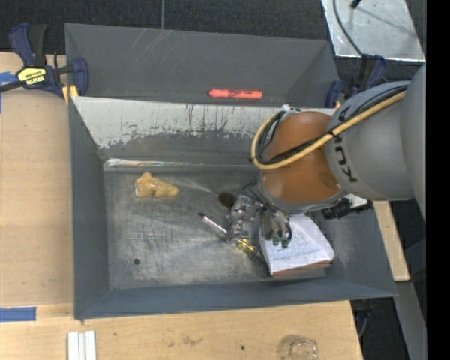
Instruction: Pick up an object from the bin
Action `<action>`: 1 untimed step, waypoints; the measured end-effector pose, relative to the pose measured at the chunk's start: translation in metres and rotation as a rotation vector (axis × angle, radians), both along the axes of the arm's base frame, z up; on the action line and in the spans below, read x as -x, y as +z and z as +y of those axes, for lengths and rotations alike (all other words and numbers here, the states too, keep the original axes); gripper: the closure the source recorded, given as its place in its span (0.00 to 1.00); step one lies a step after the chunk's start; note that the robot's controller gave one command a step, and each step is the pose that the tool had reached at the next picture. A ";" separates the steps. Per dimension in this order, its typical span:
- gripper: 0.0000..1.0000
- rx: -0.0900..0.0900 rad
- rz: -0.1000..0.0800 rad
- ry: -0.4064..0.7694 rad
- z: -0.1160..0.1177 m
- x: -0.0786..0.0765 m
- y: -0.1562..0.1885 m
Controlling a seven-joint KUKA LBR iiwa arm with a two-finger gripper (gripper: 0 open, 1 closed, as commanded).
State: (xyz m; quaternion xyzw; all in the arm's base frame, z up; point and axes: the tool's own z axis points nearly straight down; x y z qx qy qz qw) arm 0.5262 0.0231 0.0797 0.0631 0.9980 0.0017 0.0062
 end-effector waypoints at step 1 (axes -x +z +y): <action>0.00 -0.001 -0.006 -0.002 0.000 -0.001 -0.002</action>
Offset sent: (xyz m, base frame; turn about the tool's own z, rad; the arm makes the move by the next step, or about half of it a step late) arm 0.0000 0.0000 0.0000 0.0000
